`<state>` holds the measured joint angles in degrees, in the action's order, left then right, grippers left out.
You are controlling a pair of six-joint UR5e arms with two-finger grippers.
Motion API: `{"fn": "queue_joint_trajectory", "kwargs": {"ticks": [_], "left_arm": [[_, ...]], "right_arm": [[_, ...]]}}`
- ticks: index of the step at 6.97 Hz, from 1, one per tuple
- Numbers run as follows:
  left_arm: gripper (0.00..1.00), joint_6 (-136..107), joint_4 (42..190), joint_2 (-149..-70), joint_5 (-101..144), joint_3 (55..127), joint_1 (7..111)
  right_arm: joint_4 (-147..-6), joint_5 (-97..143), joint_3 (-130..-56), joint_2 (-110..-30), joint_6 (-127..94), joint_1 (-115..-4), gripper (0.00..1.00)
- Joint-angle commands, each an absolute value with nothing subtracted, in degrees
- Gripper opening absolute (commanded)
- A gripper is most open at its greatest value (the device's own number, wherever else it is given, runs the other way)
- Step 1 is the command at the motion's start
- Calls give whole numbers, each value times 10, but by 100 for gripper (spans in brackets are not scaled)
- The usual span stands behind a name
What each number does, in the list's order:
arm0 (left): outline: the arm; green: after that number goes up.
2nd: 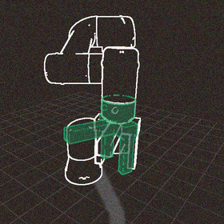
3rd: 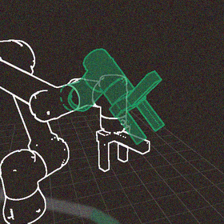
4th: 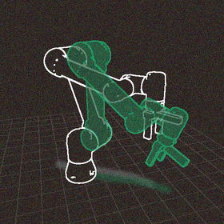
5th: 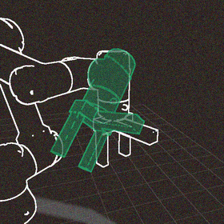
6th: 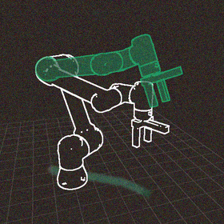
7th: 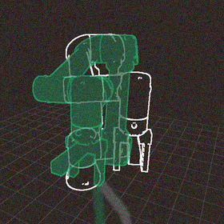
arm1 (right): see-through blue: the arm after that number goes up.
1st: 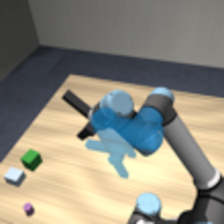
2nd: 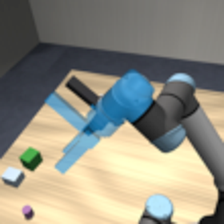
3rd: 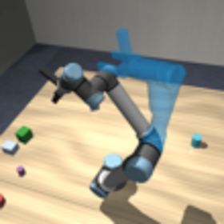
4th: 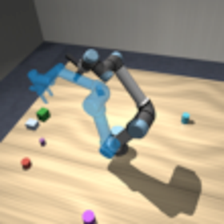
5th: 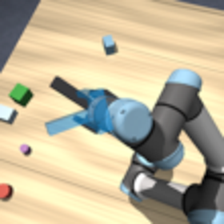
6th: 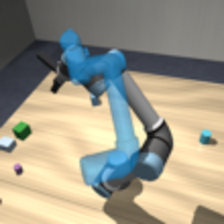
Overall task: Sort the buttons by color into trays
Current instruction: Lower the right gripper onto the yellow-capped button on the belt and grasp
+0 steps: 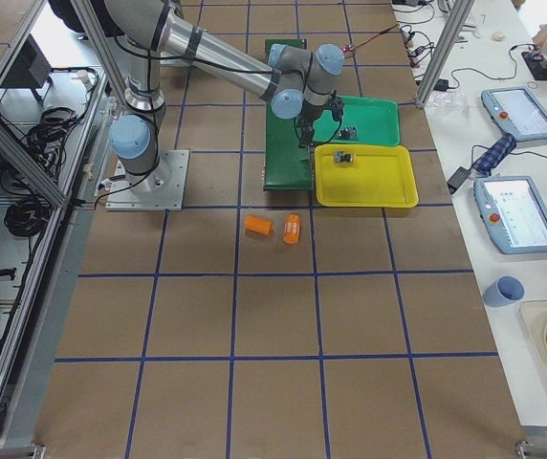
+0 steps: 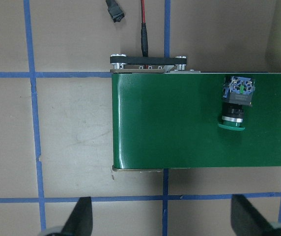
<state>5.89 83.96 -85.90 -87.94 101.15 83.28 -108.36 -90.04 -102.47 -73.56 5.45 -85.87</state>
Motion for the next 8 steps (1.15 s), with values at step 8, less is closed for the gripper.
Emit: {"fn": "queue_joint_trajectory", "kwargs": {"ticks": [8], "left_arm": [[100,60,837,-871,-880,1013,831]], "right_arm": [[-1107,-896,-1015,-738,-78,-945,100]]}}
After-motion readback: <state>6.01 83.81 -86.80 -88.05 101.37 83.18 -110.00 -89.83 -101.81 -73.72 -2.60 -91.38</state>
